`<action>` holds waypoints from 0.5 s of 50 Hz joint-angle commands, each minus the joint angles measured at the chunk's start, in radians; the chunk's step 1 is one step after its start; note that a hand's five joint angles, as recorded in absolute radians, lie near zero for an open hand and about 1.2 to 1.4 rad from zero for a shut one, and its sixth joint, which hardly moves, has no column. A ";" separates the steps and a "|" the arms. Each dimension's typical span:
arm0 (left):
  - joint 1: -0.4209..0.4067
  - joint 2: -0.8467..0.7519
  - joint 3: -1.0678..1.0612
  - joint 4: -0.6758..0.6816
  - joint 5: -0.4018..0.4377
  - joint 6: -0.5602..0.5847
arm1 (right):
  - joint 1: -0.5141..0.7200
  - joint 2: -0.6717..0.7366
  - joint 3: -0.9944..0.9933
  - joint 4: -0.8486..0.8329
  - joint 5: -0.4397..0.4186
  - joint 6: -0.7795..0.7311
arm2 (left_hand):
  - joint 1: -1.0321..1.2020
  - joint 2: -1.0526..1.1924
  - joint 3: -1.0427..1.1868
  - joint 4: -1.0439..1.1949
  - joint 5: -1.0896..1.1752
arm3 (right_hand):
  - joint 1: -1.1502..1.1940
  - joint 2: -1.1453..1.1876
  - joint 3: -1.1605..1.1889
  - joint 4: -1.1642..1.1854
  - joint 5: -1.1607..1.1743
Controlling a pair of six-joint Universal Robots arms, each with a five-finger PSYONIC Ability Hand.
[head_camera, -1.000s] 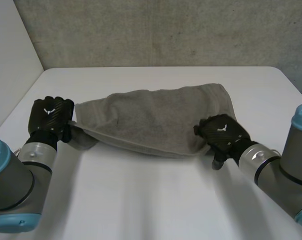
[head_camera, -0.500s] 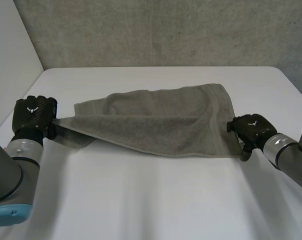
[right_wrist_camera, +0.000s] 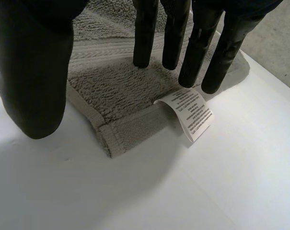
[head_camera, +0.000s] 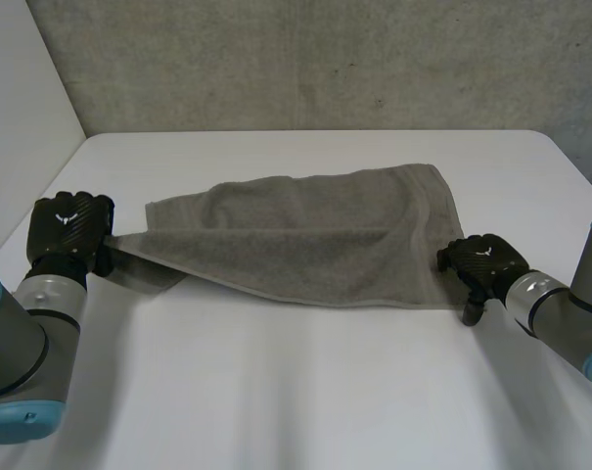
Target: Fold the towel.
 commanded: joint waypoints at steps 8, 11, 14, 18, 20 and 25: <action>-0.001 -0.007 0.000 0.000 0.000 0.000 | 0.000 0.027 -0.039 -0.005 0.001 -0.001 | -0.052 -0.097 -0.146 -0.121 -0.260 | 0.045 0.053 0.050 0.047 0.047; -0.001 -0.009 0.000 0.000 0.000 0.000 | -0.001 0.027 -0.047 -0.005 -0.001 0.001 | -0.052 -0.097 -0.146 -0.121 -0.260 | 0.042 0.050 0.047 0.044 0.045; -0.001 -0.012 0.001 0.000 0.000 0.000 | -0.003 0.025 -0.054 -0.005 -0.001 0.001 | -0.052 -0.097 -0.146 -0.121 -0.260 | 0.042 0.050 0.047 0.044 0.045; -0.001 -0.015 0.002 0.000 0.000 0.000 | -0.003 0.027 -0.061 -0.004 -0.002 0.001 | -0.052 -0.097 -0.146 -0.121 -0.260 | 0.042 0.050 0.047 0.044 0.045; -0.001 -0.015 0.002 0.000 0.000 0.000 | -0.004 0.025 -0.061 -0.004 -0.004 0.001 | -0.052 -0.097 -0.146 -0.121 -0.260 | 0.042 0.050 0.047 0.044 0.045; -0.001 -0.018 0.003 0.000 0.000 0.000 | -0.004 0.025 -0.064 -0.004 -0.004 0.001 | -0.052 -0.097 -0.146 -0.121 -0.260 | 0.042 0.050 0.047 0.044 0.045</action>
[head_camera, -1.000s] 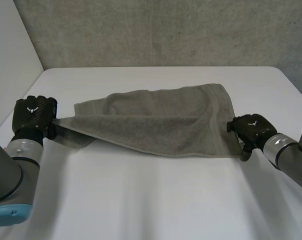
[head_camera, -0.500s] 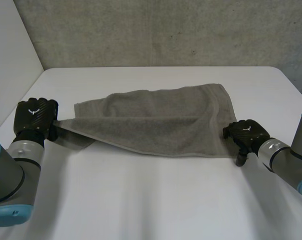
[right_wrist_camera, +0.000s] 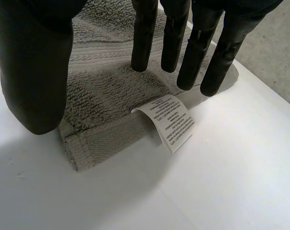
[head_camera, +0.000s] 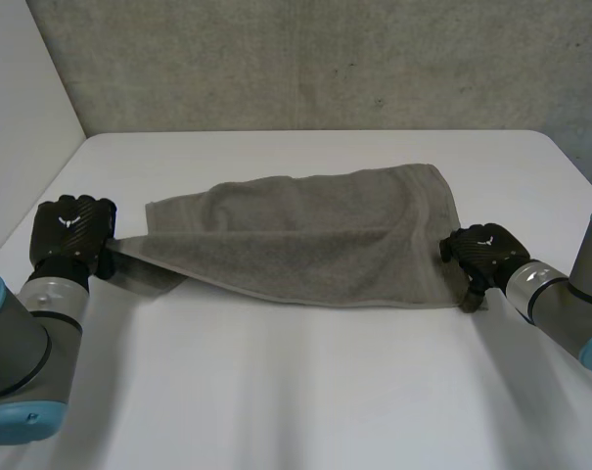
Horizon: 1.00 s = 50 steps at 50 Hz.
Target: Fold the towel.
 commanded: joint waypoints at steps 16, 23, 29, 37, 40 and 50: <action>0.000 -0.007 0.002 0.000 0.000 0.002 | 0.005 0.002 0.006 -0.050 0.008 0.001 | -0.053 -0.097 -0.146 -0.121 -0.260 | 0.109 0.125 0.117 0.117 0.117; 0.000 -0.007 0.000 0.020 0.000 0.003 | 0.002 0.001 0.019 -0.100 0.014 0.014 | -0.053 -0.097 -0.146 -0.121 -0.260 | 0.200 0.216 0.208 0.208 0.208; 0.000 -0.011 0.000 0.025 0.000 0.005 | 0.004 0.001 0.023 -0.103 0.014 0.015 | -0.053 -0.097 -0.146 -0.121 -0.260 | 0.223 0.240 0.232 0.231 0.232; 0.000 -0.013 0.002 0.025 0.000 0.006 | 0.007 0.002 0.023 -0.093 0.005 0.011 | -0.053 -0.097 -0.146 -0.121 -0.260 | 0.226 0.243 0.235 0.234 0.235; 0.000 -0.013 0.002 0.025 0.000 0.006 | 0.010 0.010 0.023 -0.095 0.007 0.009 | -0.053 -0.097 -0.146 -0.121 -0.260 | 0.238 0.254 0.247 0.246 0.247; 0.000 -0.013 0.002 0.025 0.000 0.006 | 0.008 0.025 0.019 -0.097 0.013 0.006 | -0.053 -0.097 -0.146 -0.121 -0.260 | 0.347 0.363 0.355 0.355 0.355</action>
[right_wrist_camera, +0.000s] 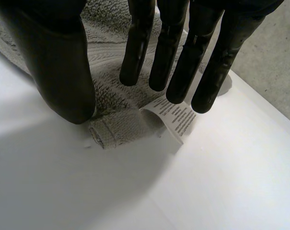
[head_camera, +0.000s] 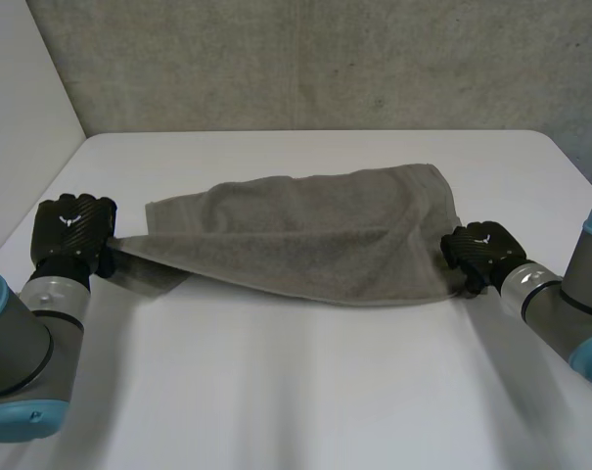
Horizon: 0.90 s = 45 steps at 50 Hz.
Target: Fold the towel.
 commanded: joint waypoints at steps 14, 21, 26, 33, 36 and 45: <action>0.000 0.000 0.000 0.000 0.000 0.000 | -0.002 0.017 -0.008 -0.005 0.004 0.004 | -0.053 -0.097 -0.146 -0.121 -0.260 | 0.288 0.286 0.291 0.289 0.302; 0.000 0.000 0.000 0.000 0.000 0.000 | -0.008 0.011 -0.001 -0.008 0.004 0.010 | -0.053 -0.097 -0.146 -0.121 -0.260 | 0.552 0.550 0.555 0.553 0.566; 0.000 0.000 -0.001 0.000 0.000 0.000 | -0.013 -0.006 0.005 -0.010 0.004 0.031 | -0.053 -0.097 -0.146 -0.121 -0.260 | 0.552 0.550 0.555 0.553 0.566; -0.003 0.002 -0.003 0.000 0.003 0.001 | -0.014 -0.076 0.028 -0.016 0.001 0.105 | -0.053 -0.097 -0.146 -0.121 -0.260 | 0.552 0.550 0.555 0.553 0.566; -0.009 0.005 -0.004 -0.002 0.003 0.003 | -0.014 -0.140 0.044 -0.013 0.004 0.105 | -0.053 -0.097 -0.146 -0.121 -0.260 | 0.552 0.550 0.555 0.553 0.566; -0.054 0.156 -0.023 -0.031 0.006 0.026 | -0.017 -0.420 0.082 0.067 -0.005 0.080 | -0.053 -0.097 -0.146 -0.121 -0.260 | 0.552 0.550 0.555 0.553 0.566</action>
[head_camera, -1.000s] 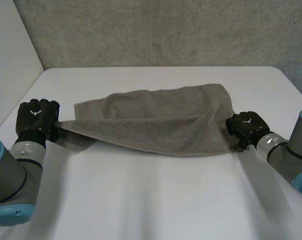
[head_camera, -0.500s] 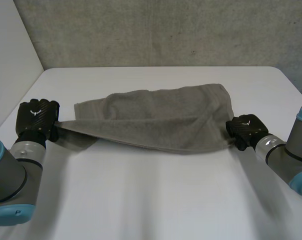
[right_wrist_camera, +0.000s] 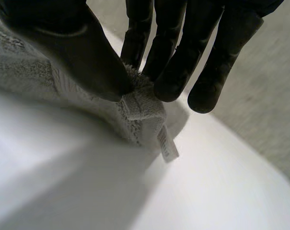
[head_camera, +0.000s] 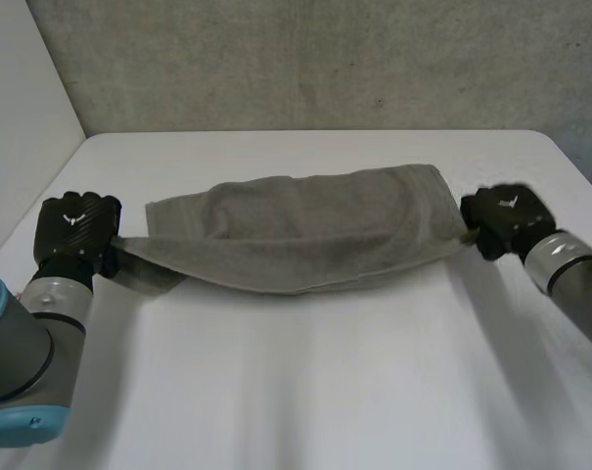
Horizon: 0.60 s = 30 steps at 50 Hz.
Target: Fold the towel.
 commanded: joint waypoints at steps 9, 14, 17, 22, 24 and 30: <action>-0.028 0.355 -0.020 -0.282 0.142 0.100 | -0.127 -0.467 0.030 0.393 -0.042 -0.234 | -0.057 -0.097 -0.146 -0.121 -0.260 | 0.092 0.121 0.072 0.062 0.073; -0.025 0.444 -0.046 -0.415 0.216 0.121 | -0.178 -0.495 0.061 0.590 -0.051 -0.436 | -0.057 -0.097 -0.146 -0.121 -0.260 | 0.092 0.121 0.072 0.062 0.073; -0.026 0.499 -0.066 -0.487 0.241 0.141 | -0.210 -0.533 0.072 0.699 -0.057 -0.532 | -0.057 -0.097 -0.146 -0.121 -0.260 | 0.092 0.121 0.072 0.062 0.073; -0.025 0.542 -0.091 -0.534 0.252 0.183 | -0.261 -0.583 0.076 0.765 -0.068 -0.582 | -0.057 -0.097 -0.146 -0.121 -0.260 | 0.092 0.121 0.072 0.062 0.073; -0.023 0.541 -0.097 -0.534 0.253 0.200 | -0.272 -0.583 0.076 0.761 -0.082 -0.580 | -0.057 -0.097 -0.146 -0.121 -0.260 | 0.092 0.121 0.072 0.062 0.073; 0.007 0.432 -0.079 -0.502 0.262 0.241 | -0.279 -0.486 0.079 0.741 -0.204 -0.585 | -0.057 -0.097 -0.146 -0.121 -0.260 | 0.092 0.121 0.072 0.062 0.073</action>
